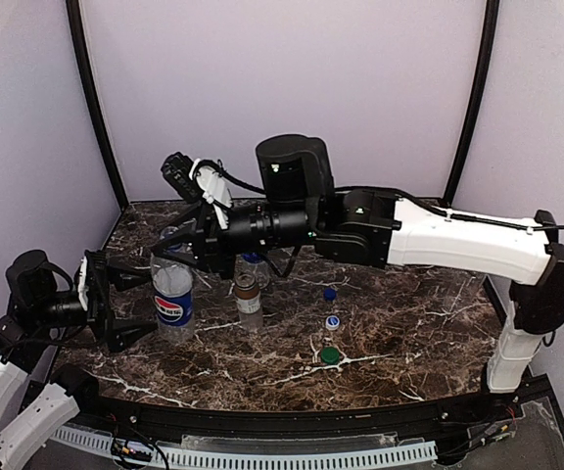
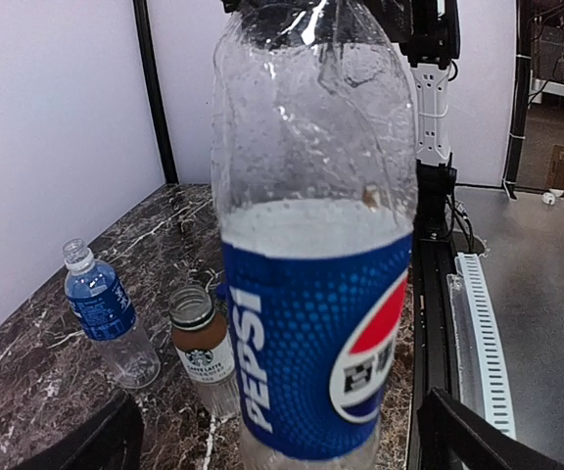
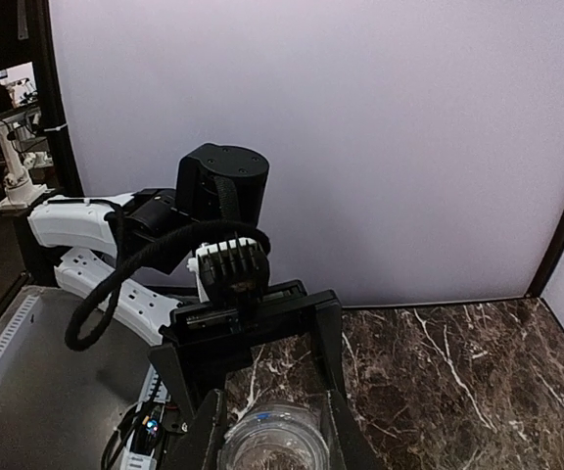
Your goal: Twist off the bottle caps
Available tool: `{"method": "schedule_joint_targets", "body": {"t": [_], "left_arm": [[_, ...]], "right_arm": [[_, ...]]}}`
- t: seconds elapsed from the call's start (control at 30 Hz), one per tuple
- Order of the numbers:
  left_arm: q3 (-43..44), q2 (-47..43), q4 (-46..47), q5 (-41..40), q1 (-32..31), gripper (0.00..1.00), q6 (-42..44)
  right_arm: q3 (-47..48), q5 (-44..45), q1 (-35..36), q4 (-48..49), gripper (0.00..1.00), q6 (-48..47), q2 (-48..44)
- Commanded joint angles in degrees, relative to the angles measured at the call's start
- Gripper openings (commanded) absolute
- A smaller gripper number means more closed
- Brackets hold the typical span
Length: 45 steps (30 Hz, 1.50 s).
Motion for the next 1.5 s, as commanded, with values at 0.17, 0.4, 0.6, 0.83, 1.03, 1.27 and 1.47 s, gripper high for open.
{"method": "schedule_joint_targets", "body": {"t": [0.17,0.4,0.6,0.83,1.03,1.27,1.47], "left_arm": [[-7.9,-2.9,7.9,-6.5,3.8,0.99,-15.3],[-13.8,-1.9,15.5,-21.7,7.6,0.99,-18.3],[-15.1,-3.1,15.6,-23.8,9.7,0.99,-17.3],[-15.4,-2.9,15.7,-23.4,10.4,0.99,-17.3],[-15.5,-2.6,16.0,-22.9,10.4,0.99,-17.2],[-15.6,-2.6,16.2,-22.3,10.4,0.99,-17.4],[-15.6,-2.7,16.3,-21.9,10.5,0.99,-17.5]], "right_arm": [[-13.4,4.7,4.4,-6.4,0.0,-6.6,-6.4],[-22.8,12.8,5.0,0.8,0.0,-9.8,-8.5],[-30.1,12.3,3.0,7.9,0.0,-7.6,-10.0],[-34.3,10.6,1.4,11.8,0.0,-4.6,-10.5],[-37.0,10.0,0.7,14.0,0.0,-3.6,-12.2],[-35.9,10.6,0.7,11.3,0.46,-4.3,-12.4],[-35.4,11.3,0.6,10.8,0.55,-4.6,-12.3]]}}
